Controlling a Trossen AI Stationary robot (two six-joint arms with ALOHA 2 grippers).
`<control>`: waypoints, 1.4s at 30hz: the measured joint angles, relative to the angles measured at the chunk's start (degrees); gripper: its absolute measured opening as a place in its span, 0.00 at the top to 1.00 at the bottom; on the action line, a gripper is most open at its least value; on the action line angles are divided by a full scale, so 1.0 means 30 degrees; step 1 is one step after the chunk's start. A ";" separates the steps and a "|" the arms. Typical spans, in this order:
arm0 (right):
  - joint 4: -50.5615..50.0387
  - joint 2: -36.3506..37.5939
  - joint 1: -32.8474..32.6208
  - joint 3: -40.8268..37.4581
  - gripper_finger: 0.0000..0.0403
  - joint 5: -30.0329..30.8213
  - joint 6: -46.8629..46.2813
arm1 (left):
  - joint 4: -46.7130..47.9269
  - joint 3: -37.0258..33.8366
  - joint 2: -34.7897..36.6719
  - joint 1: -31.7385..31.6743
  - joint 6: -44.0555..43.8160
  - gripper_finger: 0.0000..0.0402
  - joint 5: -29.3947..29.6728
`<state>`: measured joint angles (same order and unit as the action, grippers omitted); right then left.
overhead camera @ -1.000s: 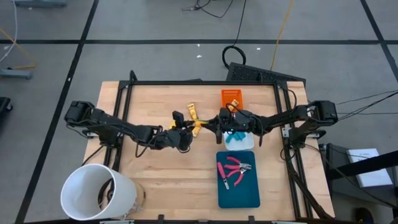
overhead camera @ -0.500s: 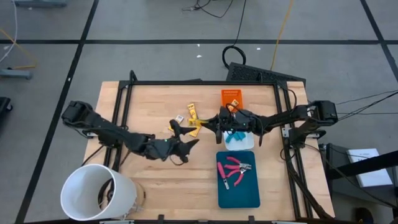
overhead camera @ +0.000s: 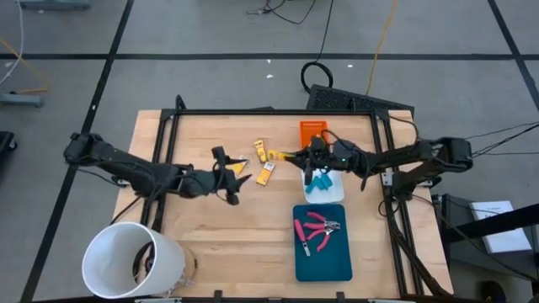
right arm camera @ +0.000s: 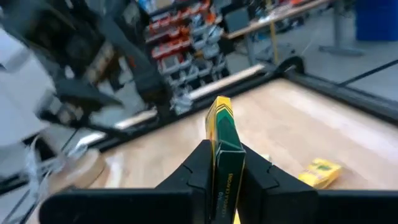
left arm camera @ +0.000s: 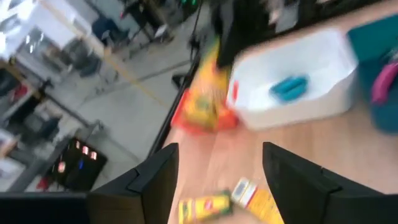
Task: Pick & Place School Supplies
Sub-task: Put the yellow crayon box into the orange bin
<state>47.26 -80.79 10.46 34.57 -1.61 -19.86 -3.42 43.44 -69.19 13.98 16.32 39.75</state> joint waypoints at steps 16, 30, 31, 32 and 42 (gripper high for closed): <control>-0.1876 0.3957 0.5120 -0.5302 0.93 0.4580 0.2695 | -0.1094 -0.2924 -0.0104 -0.4446 -0.3084 0.44 -0.1577; -0.1760 0.3212 0.6575 -0.6295 0.89 0.4593 0.2863 | -0.2470 -0.2923 -0.0109 -0.5578 -0.3681 0.44 -0.4317; -0.1684 0.3216 0.6586 -0.6295 0.89 0.4592 0.2863 | -0.2470 -0.2923 -0.0109 -0.5578 -0.3702 0.44 -0.4319; -0.1569 0.3217 0.6579 -0.6295 0.88 0.4587 0.2863 | -0.2463 -0.2923 -0.0109 -0.5569 -0.3702 0.44 -0.4321; -0.0834 0.3210 0.6579 -0.6295 0.67 0.4592 0.3185 | -0.2463 -0.2923 -0.0109 -0.5567 -0.3960 0.44 -0.4321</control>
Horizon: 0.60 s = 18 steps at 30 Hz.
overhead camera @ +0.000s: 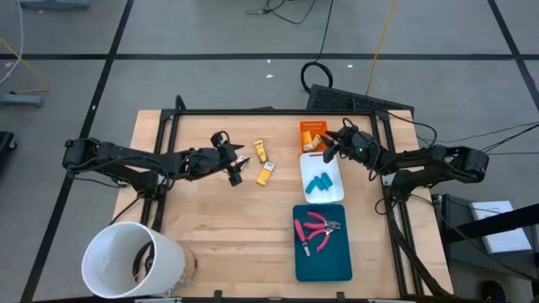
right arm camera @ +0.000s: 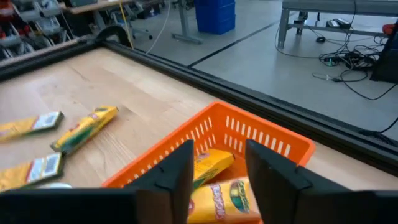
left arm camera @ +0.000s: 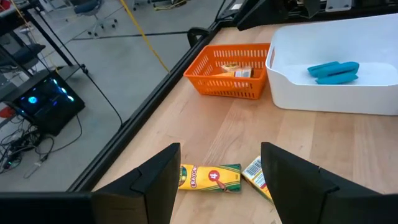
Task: Pick & Place School Supplies
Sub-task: Put the yellow crayon box into the orange bin
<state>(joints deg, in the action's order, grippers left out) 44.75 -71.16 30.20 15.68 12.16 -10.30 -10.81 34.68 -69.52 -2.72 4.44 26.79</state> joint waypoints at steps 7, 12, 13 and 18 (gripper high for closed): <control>0.0480 0.0000 -0.0249 0.0007 0.56 -0.0111 -0.1461 | 0.0147 0.0000 0.0000 0.0000 -0.0111 0.44 0.0000; 0.1056 0.0000 -0.0761 0.0007 0.55 -0.1231 -0.1386 | 0.1829 0.0007 0.0000 0.0000 -0.2799 0.44 0.0002; 0.1221 0.0000 -0.0862 0.0007 0.55 -0.1556 -0.1429 | 0.2552 0.0007 0.0000 -0.0005 -0.3753 0.44 0.0004; 0.1959 0.0000 -0.1151 0.0007 0.56 -0.2573 -0.1737 | 0.6047 0.0007 -0.0493 -0.0051 -0.8656 0.44 0.0039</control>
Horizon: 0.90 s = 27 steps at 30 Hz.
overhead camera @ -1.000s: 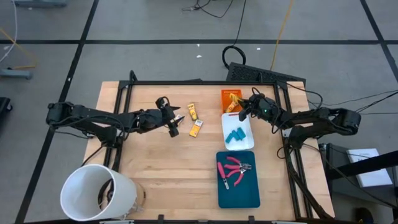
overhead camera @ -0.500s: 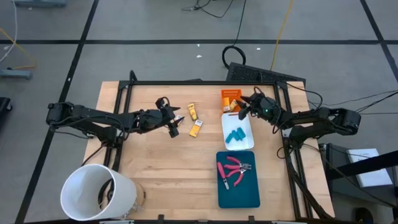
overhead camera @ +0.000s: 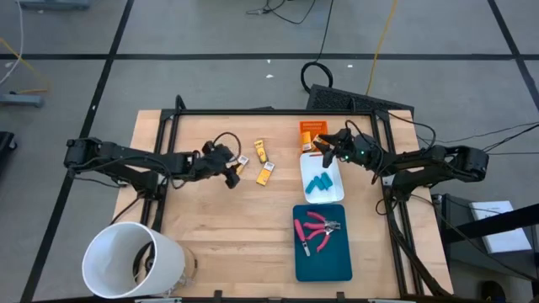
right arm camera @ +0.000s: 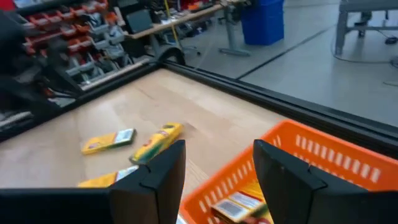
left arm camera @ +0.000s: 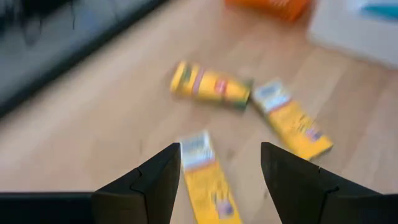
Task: Pick & Place School Supplies
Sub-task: Put the yellow crayon box into the orange bin
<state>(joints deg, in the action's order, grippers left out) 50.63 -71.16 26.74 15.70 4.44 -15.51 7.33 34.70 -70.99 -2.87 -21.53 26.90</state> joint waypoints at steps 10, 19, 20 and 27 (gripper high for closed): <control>0.1058 0.0262 -0.0019 0.0015 0.51 -0.0938 -0.0096 | 0.0550 -0.0007 -0.4217 -0.0011 -0.3522 0.44 -0.1250; 0.1367 0.0386 -0.0080 0.0022 0.45 -0.1580 -0.0100 | -0.0355 0.0005 -0.6542 -0.0029 -0.4821 0.44 -0.1409; 0.1337 0.0386 -0.0080 0.0022 0.46 -0.1580 -0.0100 | -0.0543 0.0029 -0.6711 -0.0025 -0.4826 0.44 -0.1353; 0.1181 0.0386 -0.0175 0.0022 0.46 -0.1575 -0.0106 | -0.0883 0.0058 -0.7779 -0.0029 -0.5561 0.44 -0.1057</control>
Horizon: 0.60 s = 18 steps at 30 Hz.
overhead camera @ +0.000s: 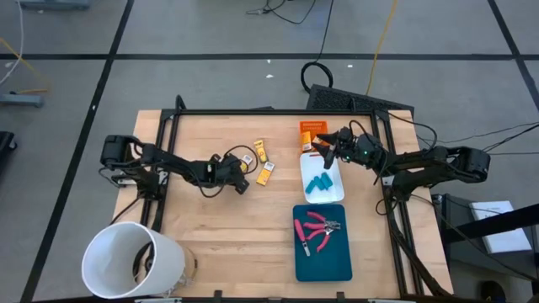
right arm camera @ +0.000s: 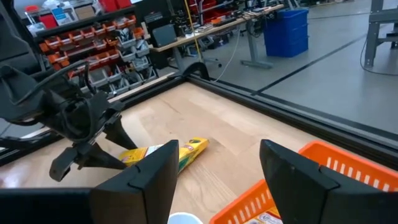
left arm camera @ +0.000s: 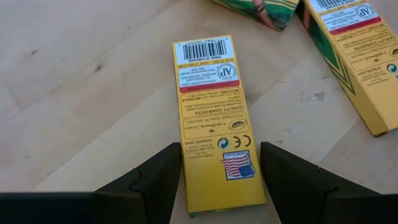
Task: Pick & Place School Supplies
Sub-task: Put the yellow crayon box into the orange bin
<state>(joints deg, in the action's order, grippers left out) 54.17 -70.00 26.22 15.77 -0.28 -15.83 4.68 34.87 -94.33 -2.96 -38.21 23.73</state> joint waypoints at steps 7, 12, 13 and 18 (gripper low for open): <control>-0.0001 0.0000 -0.0175 0.0000 0.47 0.0017 0.0001 | 0.0373 0.0000 0.0054 -0.0015 0.0127 0.45 -0.0423; -0.0008 0.0000 -0.0175 0.0000 0.48 0.0039 0.0001 | 0.0458 -0.0015 0.0054 -0.0022 0.0363 0.56 -0.0548; -0.0005 0.0000 -0.0175 0.0000 0.48 0.0039 0.0005 | 0.0462 -0.0015 0.0053 -0.0022 0.0468 0.58 -0.0555; -0.0008 0.0000 -0.0175 0.0000 0.48 0.0039 0.0004 | 0.0459 0.0087 0.0077 -0.0015 0.1235 0.62 -0.0485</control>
<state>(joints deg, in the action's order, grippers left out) 54.15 -70.00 25.69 15.77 -0.16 -15.82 6.06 35.13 -94.10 -3.01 -34.51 22.28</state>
